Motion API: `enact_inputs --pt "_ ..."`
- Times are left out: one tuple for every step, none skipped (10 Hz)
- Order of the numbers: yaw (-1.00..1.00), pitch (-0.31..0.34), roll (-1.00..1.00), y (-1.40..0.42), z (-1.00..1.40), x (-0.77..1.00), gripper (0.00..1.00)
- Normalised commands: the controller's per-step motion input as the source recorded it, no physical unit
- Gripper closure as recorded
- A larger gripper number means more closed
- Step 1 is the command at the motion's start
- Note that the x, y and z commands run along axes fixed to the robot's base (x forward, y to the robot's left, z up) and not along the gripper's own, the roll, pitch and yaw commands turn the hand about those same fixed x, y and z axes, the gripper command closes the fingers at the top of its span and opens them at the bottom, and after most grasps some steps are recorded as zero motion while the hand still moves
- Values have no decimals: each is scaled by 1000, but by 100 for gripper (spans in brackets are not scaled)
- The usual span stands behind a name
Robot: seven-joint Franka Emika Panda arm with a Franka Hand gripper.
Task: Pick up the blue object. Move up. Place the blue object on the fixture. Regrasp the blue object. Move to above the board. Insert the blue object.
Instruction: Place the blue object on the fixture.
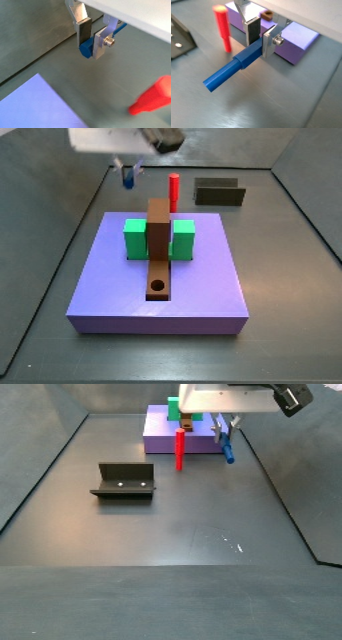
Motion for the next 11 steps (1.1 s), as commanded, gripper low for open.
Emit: enact_inputs --pt "0 0 -1000 406 323 414 100" --pt "0 -3 -1000 383 269 411 100" --pt "-17 -60 -1000 254 166 460 100" --pt "-49 -89 -1000 200 129 483 100" --pt "-71 -120 -1000 177 106 511 100" --pt "-197 -123 -1000 60 111 549 100" --pt "-211 -120 -1000 46 111 554 100" --pt "-211 -120 -1000 46 111 551 100" --pt "-263 -149 -1000 0 140 526 100" --pt "-294 -174 -1000 0 186 466 100" --pt "-294 -134 -1000 0 183 474 100"
